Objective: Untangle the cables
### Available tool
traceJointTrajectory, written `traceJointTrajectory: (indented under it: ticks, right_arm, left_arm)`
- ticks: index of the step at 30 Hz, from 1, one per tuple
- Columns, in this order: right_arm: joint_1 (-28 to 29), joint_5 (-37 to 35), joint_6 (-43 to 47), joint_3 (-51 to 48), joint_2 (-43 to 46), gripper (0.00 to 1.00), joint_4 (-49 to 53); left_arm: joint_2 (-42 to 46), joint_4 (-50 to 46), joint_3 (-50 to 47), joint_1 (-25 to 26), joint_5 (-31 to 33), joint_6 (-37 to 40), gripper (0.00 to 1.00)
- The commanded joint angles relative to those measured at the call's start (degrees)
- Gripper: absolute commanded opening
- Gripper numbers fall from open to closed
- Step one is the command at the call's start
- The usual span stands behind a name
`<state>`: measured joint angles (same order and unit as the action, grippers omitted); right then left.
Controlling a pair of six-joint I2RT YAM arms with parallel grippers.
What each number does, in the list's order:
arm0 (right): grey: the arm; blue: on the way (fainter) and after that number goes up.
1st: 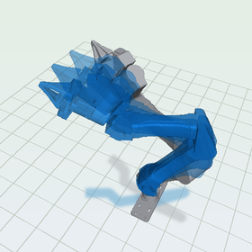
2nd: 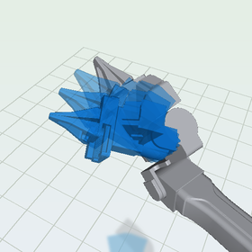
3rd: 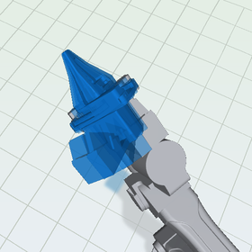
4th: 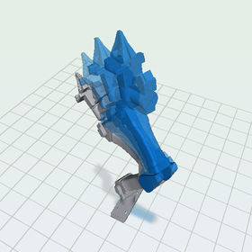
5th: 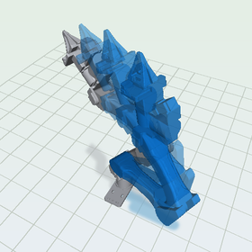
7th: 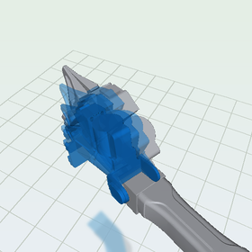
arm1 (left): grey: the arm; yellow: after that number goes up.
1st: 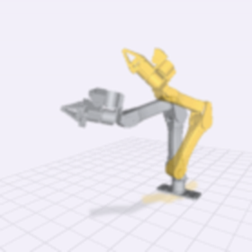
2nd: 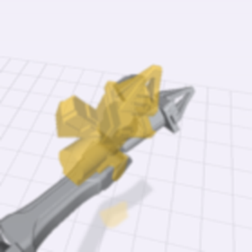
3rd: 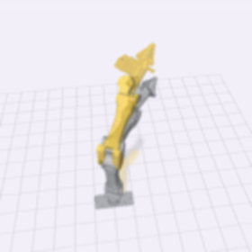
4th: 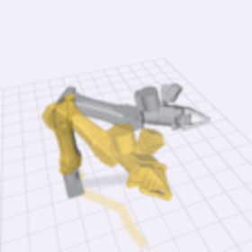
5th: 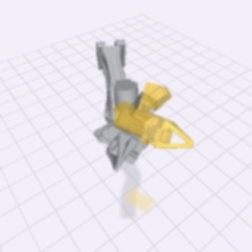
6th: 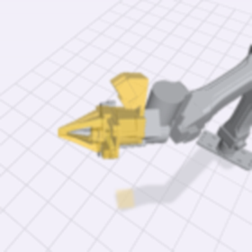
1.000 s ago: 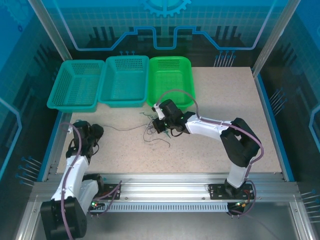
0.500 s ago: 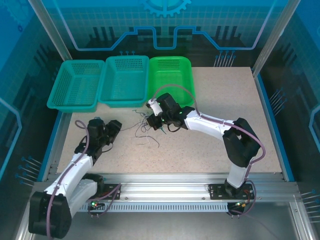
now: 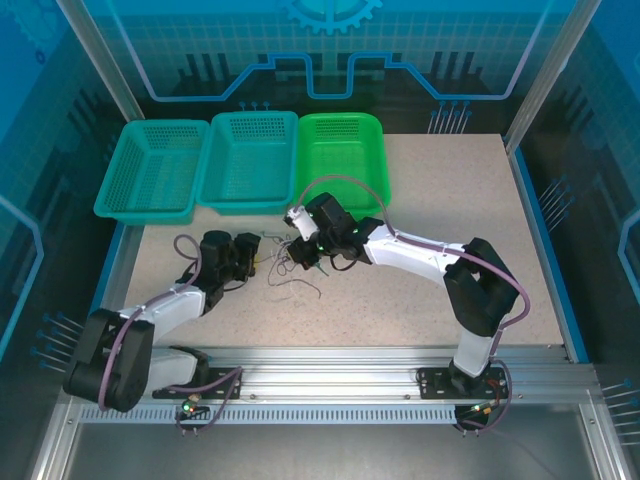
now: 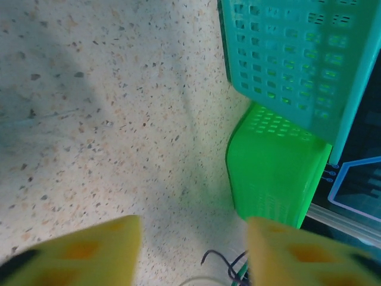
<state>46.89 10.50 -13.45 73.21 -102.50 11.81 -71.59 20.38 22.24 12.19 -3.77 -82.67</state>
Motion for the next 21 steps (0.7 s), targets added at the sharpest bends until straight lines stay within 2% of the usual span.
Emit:
traceJointTrajectory:
  ticks: [1, 4, 6, 9, 12, 15, 19, 21]
  right_arm:
    - [0.74, -2.69, -0.69, 1.20, -0.24, 0.01, 1.36]
    - [-0.71, -11.30, -5.25, -1.39, 0.30, 0.01, 2.98]
    - [-3.06, -13.46, -8.65, -6.26, 2.22, 0.01, 2.42]
    - [-7.37, -11.77, -13.76, -15.09, 6.14, 0.04, -1.33]
    - [-9.10, -10.86, -14.98, -19.70, 7.53, 0.12, -2.41]
    - [-8.71, -10.11, -14.76, -19.78, 5.93, 0.15, -0.70]
    - [-5.80, -6.48, -13.15, -17.95, 3.26, 0.16, -0.82]
    - [-4.48, -5.94, -11.75, -16.80, 3.37, 0.27, 0.04]
  left_arm:
    - [0.24, 5.93, 0.96, 0.16, 0.14, -0.19, 0.00]
    - [6.39, -0.51, 1.01, -1.22, 3.78, 3.75, 0.00]
    - [12.43, -8.67, 1.51, -4.33, 6.01, 7.08, 0.00]
    - [22.86, -20.64, 1.64, -13.19, 7.51, 11.94, 0.00]
    - [29.96, -26.05, 1.39, -19.75, 6.61, 15.43, 0.00]
    - [29.87, -26.76, 2.69, -20.28, 3.66, 18.17, 0.00]
    - [24.21, -21.51, 3.15, -19.97, -3.34, 20.21, 0.00]
    - [22.43, -20.69, 3.94, -19.39, -5.11, 22.62, 0.00]
